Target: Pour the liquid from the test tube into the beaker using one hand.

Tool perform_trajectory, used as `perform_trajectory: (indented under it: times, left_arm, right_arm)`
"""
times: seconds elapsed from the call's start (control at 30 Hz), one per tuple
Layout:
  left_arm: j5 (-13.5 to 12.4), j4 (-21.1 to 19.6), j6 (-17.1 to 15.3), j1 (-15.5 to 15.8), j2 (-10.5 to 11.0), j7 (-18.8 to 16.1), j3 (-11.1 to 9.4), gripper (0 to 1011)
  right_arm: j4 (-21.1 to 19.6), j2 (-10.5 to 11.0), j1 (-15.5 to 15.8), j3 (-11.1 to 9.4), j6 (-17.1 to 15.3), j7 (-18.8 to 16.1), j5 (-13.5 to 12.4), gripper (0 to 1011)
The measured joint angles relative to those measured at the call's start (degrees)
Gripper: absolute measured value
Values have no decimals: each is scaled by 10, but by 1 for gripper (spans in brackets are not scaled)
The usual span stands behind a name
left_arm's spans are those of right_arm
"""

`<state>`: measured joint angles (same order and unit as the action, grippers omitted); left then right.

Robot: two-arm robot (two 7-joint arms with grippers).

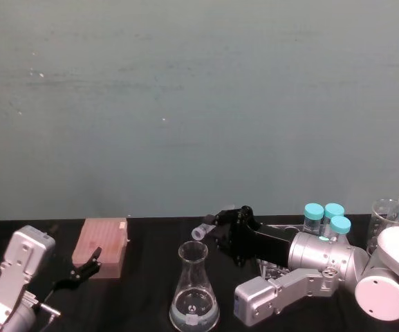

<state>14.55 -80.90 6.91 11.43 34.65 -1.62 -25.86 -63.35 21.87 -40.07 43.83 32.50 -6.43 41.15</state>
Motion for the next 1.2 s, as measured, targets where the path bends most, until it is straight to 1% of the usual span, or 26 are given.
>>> perform_trajectory:
  times: [0.47,0.57,0.67,0.77,0.97,1.2]
  left_arm:
    - [0,0,0,0,0,0,0,1000]
    - [0,0,0,0,0,0,0,1000]
    - [0,0,0,0,0,0,0,1000]
    - [0,0,0,0,0,0,0,1000]
    - [0,0,0,0,0,0,0,1000]
    - [0,0,0,0,0,0,0,1000]
  right_arm:
    - [-2,12,-4,16,-1,42,49,207]
    - [-3,13,-5,19,-2,48,55,207]
    - [-4,16,-7,27,-2,62,73,207]
    - [-4,18,-9,33,-4,72,87,207]
    - [-6,21,-14,44,-9,84,103,207]
    - [-7,23,-18,52,-18,88,111,207]
